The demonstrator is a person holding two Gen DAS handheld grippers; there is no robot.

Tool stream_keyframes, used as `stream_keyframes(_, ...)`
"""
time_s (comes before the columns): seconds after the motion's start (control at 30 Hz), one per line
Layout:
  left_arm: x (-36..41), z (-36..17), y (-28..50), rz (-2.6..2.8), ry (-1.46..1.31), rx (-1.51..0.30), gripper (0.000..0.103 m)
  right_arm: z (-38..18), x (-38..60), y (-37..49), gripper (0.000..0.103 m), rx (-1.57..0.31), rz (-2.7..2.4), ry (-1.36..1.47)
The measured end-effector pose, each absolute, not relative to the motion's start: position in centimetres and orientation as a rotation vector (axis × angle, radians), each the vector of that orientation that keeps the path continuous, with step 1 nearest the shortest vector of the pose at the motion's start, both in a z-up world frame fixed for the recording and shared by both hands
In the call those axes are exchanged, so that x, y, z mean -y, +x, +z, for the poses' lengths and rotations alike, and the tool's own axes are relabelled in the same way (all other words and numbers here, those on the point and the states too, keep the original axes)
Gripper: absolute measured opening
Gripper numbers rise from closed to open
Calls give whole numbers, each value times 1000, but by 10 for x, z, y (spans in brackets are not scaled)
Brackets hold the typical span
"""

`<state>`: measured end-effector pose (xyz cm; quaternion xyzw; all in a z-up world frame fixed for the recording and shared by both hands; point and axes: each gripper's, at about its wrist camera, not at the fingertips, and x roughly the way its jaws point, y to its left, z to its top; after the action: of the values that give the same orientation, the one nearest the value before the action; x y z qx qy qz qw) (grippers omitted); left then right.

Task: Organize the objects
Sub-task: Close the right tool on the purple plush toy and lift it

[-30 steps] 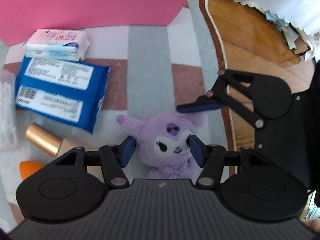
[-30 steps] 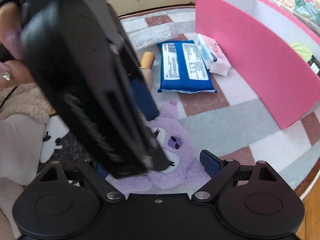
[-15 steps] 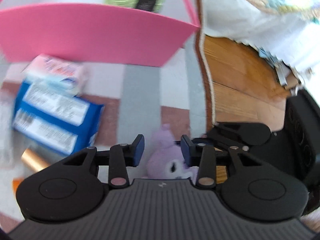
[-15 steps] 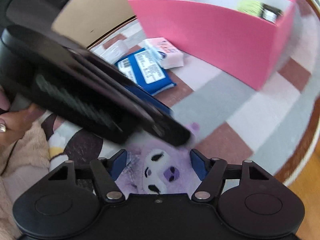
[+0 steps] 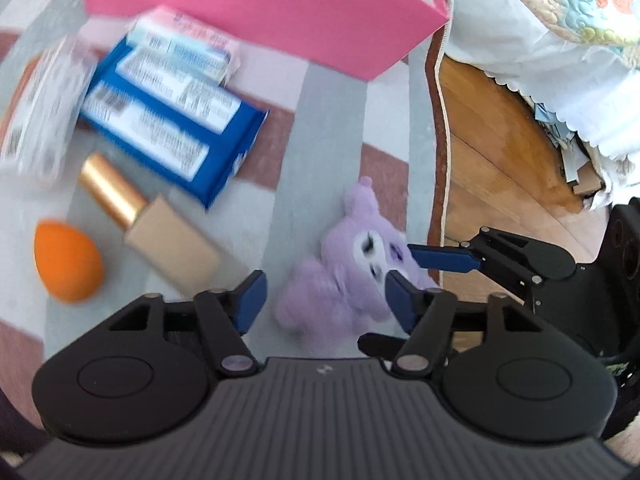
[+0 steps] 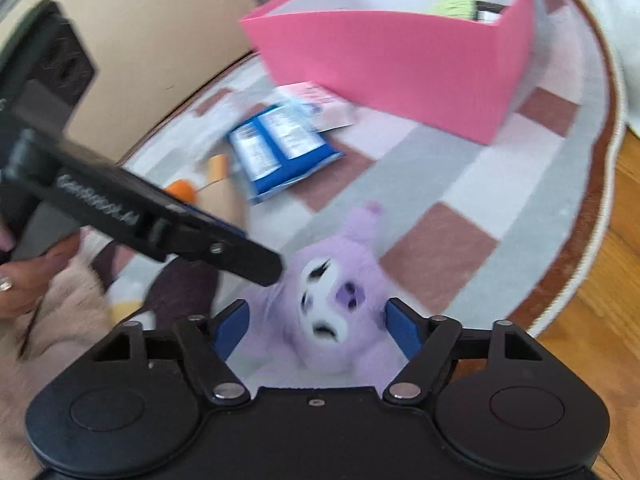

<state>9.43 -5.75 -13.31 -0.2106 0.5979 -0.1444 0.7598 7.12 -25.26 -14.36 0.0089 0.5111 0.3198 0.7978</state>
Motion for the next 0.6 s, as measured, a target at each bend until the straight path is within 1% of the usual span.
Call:
stream_keyframes(0.13,60,-141,88,-318,-468,-1317,67,-143,241,62,83,-1064,686,-136)
stream_keyframes(0.2,60,-145,89,-302,-466,-1323,65,-145,239,63,82,-1057,676,-152)
stream_keyframes(0.27,59,-148,90,-268,-460,-1364,64,-146,238,63,72,-1037,672,-145)
stream_keyframes(0.3,56,-147,89,-253,-474,-1367,64,-146,237,62,72,-1032,667,-149)
stream_keyframes(0.47,52,-153,84,-284,-538,-1356,45,-146,234,59,70,-1018,657,-172)
stream_keyframes(0.6,50,-163,83,-282,-594,-1332,45,-149,237,59,70,-1031,631,-123)
